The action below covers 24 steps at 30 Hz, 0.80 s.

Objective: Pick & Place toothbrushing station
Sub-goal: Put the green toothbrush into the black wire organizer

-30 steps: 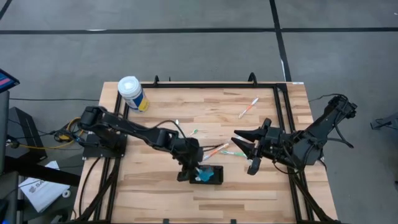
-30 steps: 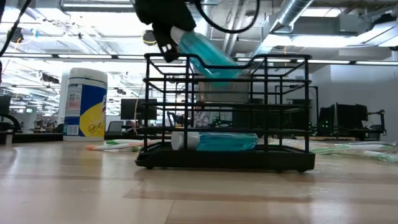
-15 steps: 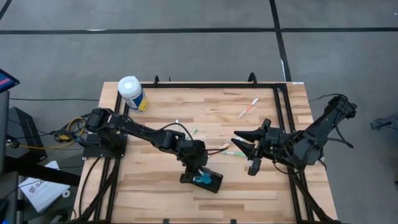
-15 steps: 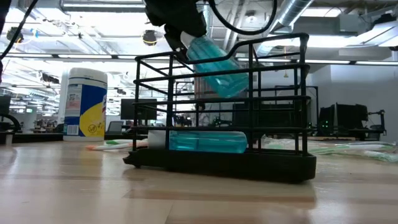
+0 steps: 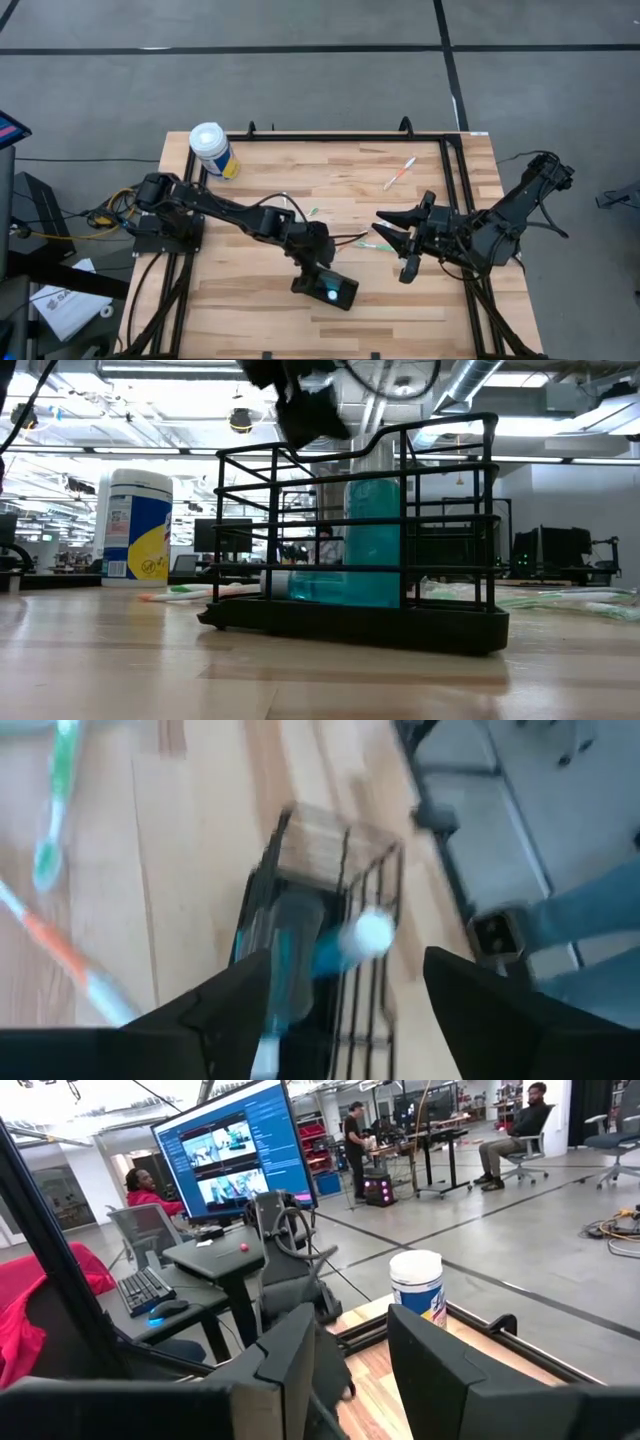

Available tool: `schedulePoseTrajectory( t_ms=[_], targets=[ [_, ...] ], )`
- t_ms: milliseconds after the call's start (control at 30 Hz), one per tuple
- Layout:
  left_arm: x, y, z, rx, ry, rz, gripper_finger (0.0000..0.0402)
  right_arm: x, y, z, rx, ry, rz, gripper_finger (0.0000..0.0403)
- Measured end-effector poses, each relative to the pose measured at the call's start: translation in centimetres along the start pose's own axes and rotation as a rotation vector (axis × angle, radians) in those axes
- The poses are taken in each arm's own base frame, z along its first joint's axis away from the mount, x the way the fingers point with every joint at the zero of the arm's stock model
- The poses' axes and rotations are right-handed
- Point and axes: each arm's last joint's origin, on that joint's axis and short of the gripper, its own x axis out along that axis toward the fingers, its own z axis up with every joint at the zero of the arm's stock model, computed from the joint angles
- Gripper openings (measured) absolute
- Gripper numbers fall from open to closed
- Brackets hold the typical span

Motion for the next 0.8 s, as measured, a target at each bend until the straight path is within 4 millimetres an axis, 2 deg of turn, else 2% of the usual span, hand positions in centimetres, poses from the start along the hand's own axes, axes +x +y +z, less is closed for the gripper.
schedulePoseTrajectory(
  t_ms=[100,200,367,400,500,633,800],
  targets=[
    [-1.0,-0.3,0.9,-0.012,-0.078,-0.013,0.0239,0.0,0.0,0.0,-0.007,0.001,-0.001,0.012],
    [-3.1,-1.0,2.4,-0.016,-0.23,-0.048,0.0227,0.1,-0.1,0.1,-0.024,-0.006,-0.004,0.012],
    [-9.4,-2.0,6.1,0.012,-0.653,-0.109,0.0212,0.6,-0.2,0.8,-0.057,-0.043,-0.017,0.012],
    [-11.0,-2.2,6.5,0.016,-0.715,-0.104,0.0209,0.7,-0.3,0.9,-0.072,-0.05,-0.022,0.012],
    [-14.0,-2.0,7.0,0.014,-0.838,-0.09,0.0203,0.8,-0.3,1.4,-0.114,-0.081,-0.028,0.012],
    [-16.0,-1.6,7.1,-0.004,-0.903,-0.054,0.0197,0.7,-0.2,2.7,-0.176,-0.155,-0.002,0.012],
    [-17.1,-1.4,7.0,0.013,-0.923,-0.037,0.0192,0.8,-0.4,3.9,-0.207,-0.23,-0.011,0.012]
  ],
)
